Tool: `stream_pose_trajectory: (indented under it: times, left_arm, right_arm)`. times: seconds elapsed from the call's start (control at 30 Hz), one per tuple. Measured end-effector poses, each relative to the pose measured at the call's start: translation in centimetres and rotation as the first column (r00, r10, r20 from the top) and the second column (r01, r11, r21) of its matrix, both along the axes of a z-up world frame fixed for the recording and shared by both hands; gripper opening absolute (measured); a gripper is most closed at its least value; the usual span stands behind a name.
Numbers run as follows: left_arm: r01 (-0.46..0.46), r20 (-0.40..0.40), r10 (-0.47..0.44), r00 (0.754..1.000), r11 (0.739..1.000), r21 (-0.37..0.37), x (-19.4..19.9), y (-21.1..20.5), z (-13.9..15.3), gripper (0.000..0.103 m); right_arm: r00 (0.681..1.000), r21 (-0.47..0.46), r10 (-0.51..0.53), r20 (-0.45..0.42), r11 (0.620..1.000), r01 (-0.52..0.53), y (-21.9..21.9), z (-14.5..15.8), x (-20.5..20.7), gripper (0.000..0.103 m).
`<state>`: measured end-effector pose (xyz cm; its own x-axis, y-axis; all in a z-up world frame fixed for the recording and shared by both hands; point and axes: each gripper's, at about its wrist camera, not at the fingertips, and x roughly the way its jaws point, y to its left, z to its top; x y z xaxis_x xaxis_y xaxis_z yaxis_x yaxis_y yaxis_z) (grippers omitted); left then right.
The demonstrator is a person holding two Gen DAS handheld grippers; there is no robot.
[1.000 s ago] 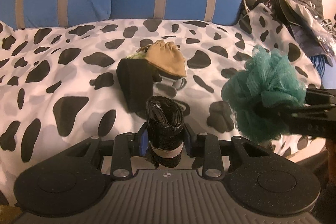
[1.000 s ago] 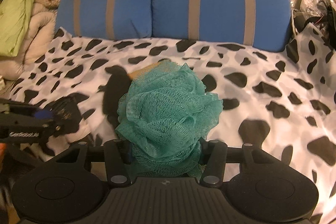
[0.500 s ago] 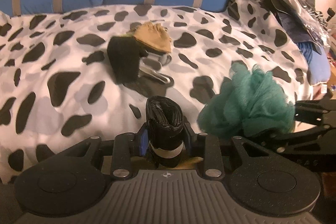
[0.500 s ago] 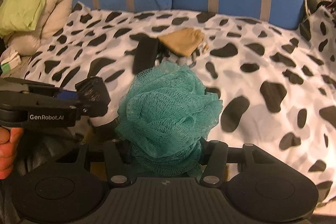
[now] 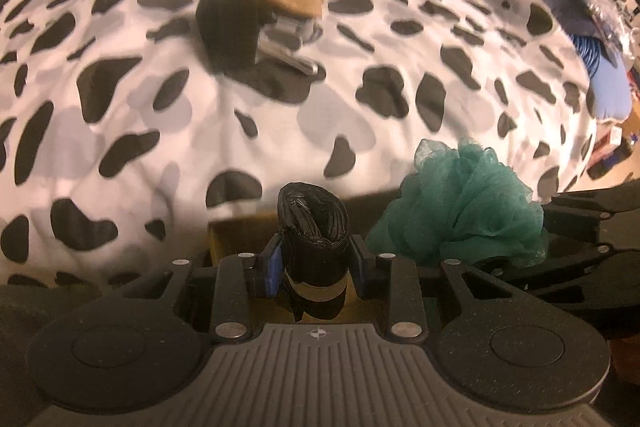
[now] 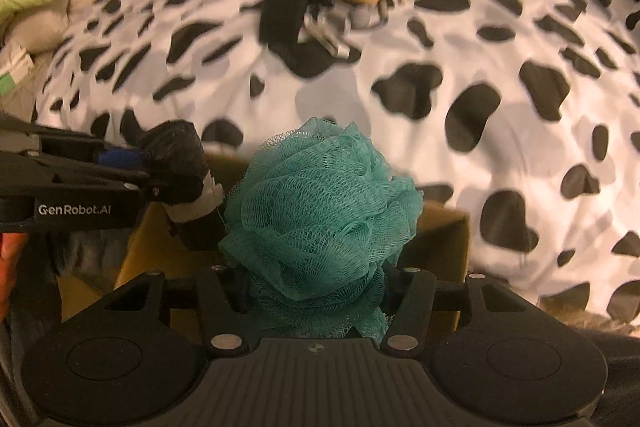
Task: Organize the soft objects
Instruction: 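Carry both held items to the cardboard box and lower them inside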
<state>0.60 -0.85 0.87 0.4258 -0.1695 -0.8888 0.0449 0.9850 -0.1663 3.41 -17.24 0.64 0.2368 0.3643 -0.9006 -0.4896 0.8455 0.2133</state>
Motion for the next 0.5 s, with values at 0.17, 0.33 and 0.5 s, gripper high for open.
stream_pose_trajectory:
  times: [0.17, 0.33, 0.5]
  left_arm:
    - [0.015, -0.075, -0.014, 0.997, 1.0, 0.013, 0.3, -0.4, -1.1, 0.033]
    - [0.023, -0.139, -0.019, 0.99, 0.999, 0.026, 0.5, -0.5, -2.0, 0.033]
    - [0.023, -0.174, -0.017, 0.985, 0.999, 0.033, 0.7, -0.5, -2.4, 0.033]
  right_arm:
    - [0.997, -0.052, 0.03, -0.075, 0.998, -0.034, 0.6, -1.4, -0.2, 0.06]
    - [0.994, -0.078, 0.017, -0.107, 0.997, -0.026, 0.6, -1.9, 0.0, 0.062]
    - [0.993, -0.096, 0.016, -0.121, 0.995, -0.027, 0.6, -2.2, 0.1, 0.068]
